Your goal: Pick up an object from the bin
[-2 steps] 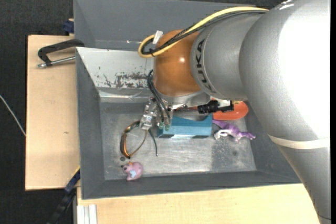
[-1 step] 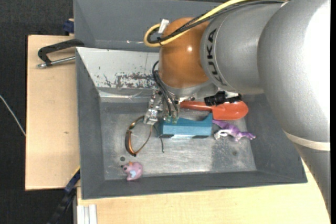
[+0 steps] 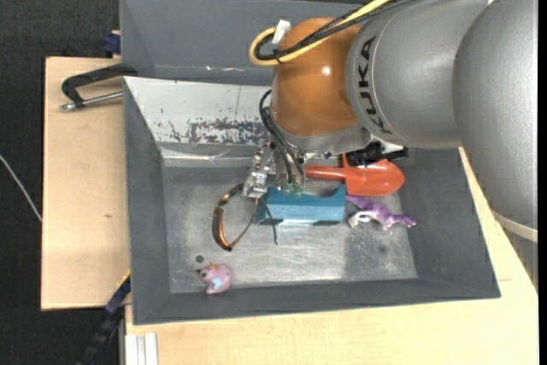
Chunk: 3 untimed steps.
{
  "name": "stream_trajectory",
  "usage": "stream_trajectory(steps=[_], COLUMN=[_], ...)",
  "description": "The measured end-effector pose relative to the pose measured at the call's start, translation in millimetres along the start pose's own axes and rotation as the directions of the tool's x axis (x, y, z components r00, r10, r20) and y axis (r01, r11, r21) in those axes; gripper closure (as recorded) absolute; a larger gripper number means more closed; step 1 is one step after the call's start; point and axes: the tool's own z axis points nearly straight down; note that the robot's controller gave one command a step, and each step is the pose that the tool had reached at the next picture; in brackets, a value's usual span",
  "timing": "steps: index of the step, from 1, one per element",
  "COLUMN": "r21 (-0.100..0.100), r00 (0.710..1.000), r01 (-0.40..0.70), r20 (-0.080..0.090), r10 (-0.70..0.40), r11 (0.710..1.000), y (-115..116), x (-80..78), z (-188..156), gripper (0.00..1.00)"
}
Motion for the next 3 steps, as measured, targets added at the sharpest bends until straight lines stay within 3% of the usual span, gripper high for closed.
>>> stream_trajectory(steps=[1, 2, 3], r21=[0.005, 0.002, 0.001], r00=[0.999, 0.988, 0.985], r01=[0.037, 0.157, 0.175], r20=[-0.012, -0.006, -0.004], r10=[-0.037, -0.157, -0.175], r11=[0.999, 0.988, 0.985], y=[-22.8, -22.5, -59.0], x=[6.7, 18.6, 6.8], z=[-30.4, -101.1, -168.8], gripper=[1.00, 1.00, 1.00])
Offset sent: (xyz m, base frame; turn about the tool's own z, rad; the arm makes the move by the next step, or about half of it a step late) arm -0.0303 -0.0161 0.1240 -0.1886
